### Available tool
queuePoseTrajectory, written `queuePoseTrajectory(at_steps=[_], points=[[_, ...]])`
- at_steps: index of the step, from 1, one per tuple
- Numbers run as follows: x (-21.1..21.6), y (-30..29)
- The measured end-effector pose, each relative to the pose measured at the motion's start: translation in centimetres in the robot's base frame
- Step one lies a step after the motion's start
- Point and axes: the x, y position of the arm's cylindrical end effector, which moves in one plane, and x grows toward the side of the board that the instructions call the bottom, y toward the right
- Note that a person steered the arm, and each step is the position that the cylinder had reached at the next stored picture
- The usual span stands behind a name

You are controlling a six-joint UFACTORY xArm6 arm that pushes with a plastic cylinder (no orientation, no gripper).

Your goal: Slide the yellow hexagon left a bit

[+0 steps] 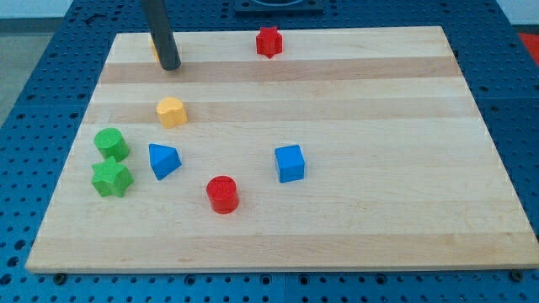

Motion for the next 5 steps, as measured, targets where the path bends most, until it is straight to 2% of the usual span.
queuePoseTrajectory(at_steps=[3,5], points=[[-1.3,-2.1],[-3.0,2.3]])
